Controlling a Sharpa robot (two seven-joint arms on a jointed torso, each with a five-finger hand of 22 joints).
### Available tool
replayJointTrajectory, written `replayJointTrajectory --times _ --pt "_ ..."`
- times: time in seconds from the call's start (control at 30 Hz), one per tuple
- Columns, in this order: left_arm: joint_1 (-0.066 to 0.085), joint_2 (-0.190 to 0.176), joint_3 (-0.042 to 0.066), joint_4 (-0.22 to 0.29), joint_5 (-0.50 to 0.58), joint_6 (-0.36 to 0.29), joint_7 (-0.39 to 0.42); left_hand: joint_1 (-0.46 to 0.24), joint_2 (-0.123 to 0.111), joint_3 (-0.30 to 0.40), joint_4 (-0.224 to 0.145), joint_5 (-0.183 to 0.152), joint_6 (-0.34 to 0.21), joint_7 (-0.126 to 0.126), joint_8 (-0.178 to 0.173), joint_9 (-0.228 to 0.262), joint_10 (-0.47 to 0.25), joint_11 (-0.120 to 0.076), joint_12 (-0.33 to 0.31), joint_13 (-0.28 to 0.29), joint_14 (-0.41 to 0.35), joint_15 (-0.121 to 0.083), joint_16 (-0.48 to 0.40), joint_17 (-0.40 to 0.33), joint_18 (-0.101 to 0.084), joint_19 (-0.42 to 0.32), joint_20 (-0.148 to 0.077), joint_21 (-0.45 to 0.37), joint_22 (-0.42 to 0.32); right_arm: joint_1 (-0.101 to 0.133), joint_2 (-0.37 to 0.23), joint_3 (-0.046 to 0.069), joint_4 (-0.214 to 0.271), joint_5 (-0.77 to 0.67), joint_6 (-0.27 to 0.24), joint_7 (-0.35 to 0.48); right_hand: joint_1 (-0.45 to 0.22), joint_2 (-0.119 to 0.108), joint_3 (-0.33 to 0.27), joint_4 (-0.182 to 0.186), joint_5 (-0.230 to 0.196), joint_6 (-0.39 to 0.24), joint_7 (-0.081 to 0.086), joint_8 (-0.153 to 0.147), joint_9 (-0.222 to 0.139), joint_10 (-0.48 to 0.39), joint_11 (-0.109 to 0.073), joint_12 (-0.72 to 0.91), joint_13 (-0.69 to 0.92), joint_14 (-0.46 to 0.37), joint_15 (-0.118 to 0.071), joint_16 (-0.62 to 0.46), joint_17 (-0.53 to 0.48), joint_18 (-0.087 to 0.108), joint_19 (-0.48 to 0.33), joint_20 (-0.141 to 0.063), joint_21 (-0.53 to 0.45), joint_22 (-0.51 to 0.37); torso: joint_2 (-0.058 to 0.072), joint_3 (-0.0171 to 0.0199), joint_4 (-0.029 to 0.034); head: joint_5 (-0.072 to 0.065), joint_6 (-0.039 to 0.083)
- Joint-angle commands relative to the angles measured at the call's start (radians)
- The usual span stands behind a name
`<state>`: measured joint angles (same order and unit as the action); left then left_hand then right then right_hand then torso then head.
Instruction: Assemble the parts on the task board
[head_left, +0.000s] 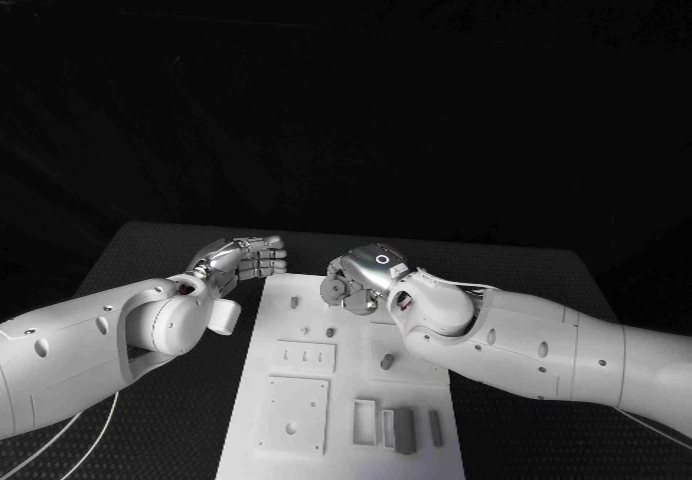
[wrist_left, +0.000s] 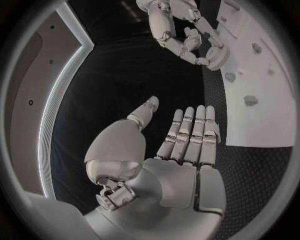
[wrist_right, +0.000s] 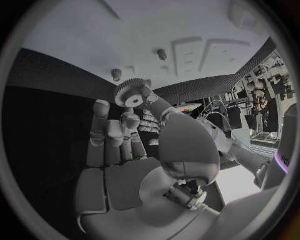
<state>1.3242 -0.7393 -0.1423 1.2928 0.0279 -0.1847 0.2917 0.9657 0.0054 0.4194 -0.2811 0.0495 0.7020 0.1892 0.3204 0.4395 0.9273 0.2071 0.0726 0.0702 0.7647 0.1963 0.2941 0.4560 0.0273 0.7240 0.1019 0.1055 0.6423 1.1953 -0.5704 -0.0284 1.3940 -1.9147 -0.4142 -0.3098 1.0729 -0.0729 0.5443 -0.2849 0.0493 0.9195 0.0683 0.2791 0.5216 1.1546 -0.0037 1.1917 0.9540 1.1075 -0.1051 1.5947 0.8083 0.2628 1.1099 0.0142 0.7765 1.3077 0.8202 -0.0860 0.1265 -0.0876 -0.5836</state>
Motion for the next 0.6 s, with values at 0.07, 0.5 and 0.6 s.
replayJointTrajectory --times 0.07,0.5,0.6 --pt "0.001 0.006 0.001 -0.002 -0.004 -0.004 0.008 -0.003 0.0 -0.001 -0.002 0.004 0.007 0.027 -0.003 -0.002 0.0 0.006 -0.005 -0.001 0.001 0.008 -0.004 -0.001 0.014 0.005 0.002 -0.006 -0.001 -0.007 0.029 -0.012 -0.033 0.001 0.018 0.011 0.005 -0.006 0.006 -0.001 0.0 0.045 0.043 -0.002 0.021 0.008 0.002 -0.005 -0.001 0.008 0.0 -0.006 -0.001 -0.001 0.006 -0.001 -0.001 0.008 0.0 0.0015 0.0047 -0.001 -0.004" --pt "0.001 0.007 0.001 0.0 0.001 -0.004 0.004 -0.003 -0.001 -0.001 -0.002 0.004 0.007 0.028 -0.004 -0.002 -0.001 0.007 -0.005 -0.001 0.001 0.008 -0.005 -0.002 0.014 0.005 0.002 -0.007 -0.001 -0.014 0.071 -0.013 -0.098 0.001 0.035 0.016 0.003 -0.009 0.007 -0.002 0.0 0.041 0.044 -0.005 0.019 0.009 0.004 -0.006 -0.002 0.009 0.001 -0.007 -0.002 -0.001 0.007 -0.002 -0.003 0.008 0.001 0.001 0.0043 0.013 -0.004" --pt "0.001 0.007 0.001 0.001 0.001 -0.004 0.004 -0.003 -0.001 -0.001 -0.002 0.004 0.007 0.028 -0.004 -0.002 -0.001 0.008 -0.005 -0.001 0.001 0.008 -0.005 -0.002 0.014 0.005 0.002 -0.007 -0.001 -0.014 0.078 -0.013 -0.103 0.001 0.035 0.017 0.003 -0.01 0.007 -0.002 0.0 0.04 0.045 -0.006 0.019 0.009 0.004 -0.007 -0.002 0.009 0.001 -0.007 -0.002 -0.001 0.007 -0.002 -0.003 0.008 0.001 0.0008 0.0032 0.016 -0.003"
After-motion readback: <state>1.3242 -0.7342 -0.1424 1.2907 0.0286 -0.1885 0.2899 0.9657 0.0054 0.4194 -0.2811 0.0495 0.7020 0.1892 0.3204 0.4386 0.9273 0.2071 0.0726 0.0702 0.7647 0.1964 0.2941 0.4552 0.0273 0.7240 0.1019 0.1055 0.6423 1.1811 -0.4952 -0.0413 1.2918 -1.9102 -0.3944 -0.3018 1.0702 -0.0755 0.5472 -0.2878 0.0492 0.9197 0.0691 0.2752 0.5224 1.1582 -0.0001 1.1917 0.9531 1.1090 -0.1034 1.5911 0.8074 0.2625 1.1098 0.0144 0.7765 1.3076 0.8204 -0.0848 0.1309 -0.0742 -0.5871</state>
